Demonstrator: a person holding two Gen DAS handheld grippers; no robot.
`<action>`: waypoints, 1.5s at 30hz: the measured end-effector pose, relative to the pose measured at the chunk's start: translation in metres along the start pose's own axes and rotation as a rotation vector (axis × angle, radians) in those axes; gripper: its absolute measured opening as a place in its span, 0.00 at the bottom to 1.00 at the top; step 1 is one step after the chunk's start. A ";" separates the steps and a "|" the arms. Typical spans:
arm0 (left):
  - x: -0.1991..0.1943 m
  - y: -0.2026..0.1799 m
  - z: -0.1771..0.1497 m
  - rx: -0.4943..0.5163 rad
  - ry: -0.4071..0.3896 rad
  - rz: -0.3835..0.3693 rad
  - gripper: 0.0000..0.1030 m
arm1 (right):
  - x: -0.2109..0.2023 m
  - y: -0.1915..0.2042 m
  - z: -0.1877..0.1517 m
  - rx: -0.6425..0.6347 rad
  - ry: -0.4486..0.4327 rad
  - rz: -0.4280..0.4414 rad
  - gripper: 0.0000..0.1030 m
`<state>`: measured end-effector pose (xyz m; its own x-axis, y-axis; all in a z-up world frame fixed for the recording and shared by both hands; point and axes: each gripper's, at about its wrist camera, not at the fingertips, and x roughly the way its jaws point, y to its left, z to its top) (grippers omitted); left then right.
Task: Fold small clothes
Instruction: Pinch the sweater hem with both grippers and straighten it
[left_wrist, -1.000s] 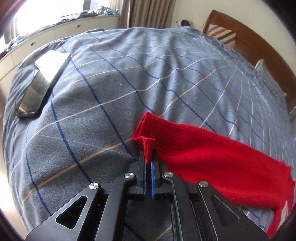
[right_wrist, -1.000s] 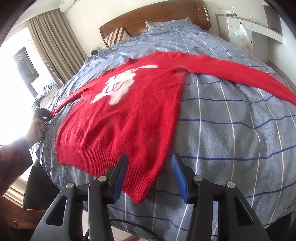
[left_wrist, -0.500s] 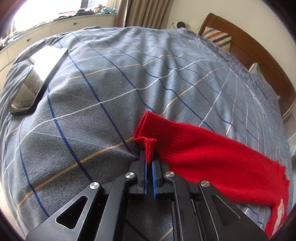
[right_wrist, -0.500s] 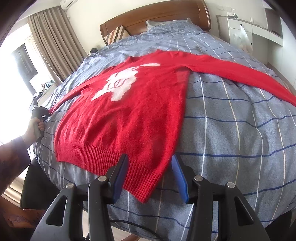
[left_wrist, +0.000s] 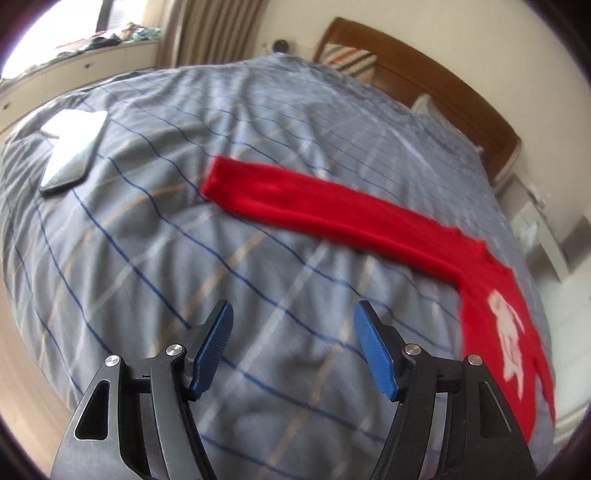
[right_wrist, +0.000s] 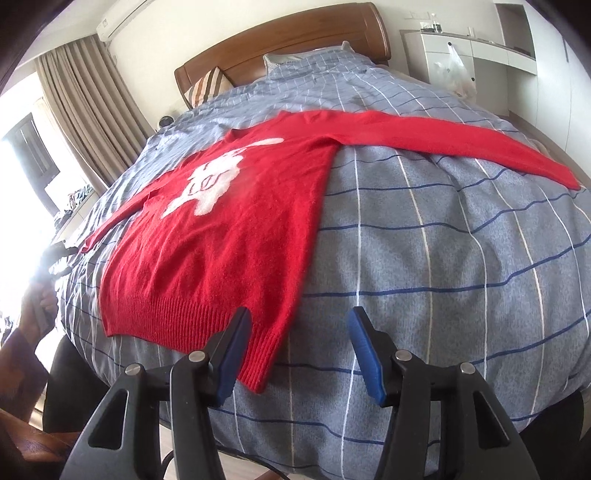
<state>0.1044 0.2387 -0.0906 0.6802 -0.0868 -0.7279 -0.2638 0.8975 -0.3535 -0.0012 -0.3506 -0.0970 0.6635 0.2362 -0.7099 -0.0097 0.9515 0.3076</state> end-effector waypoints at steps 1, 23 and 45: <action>-0.006 -0.014 -0.017 0.036 0.038 -0.058 0.68 | 0.000 0.001 0.001 -0.004 0.000 0.009 0.53; 0.004 -0.134 -0.153 0.352 0.289 -0.241 0.04 | 0.050 0.010 -0.016 0.039 0.189 0.167 0.04; -0.035 -0.127 -0.161 0.398 0.135 -0.251 0.78 | 0.016 -0.007 -0.028 0.031 0.132 -0.012 0.47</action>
<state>0.0035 0.0581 -0.1150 0.5872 -0.3536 -0.7281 0.1973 0.9349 -0.2950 -0.0115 -0.3481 -0.1288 0.5593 0.2502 -0.7903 0.0221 0.9485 0.3159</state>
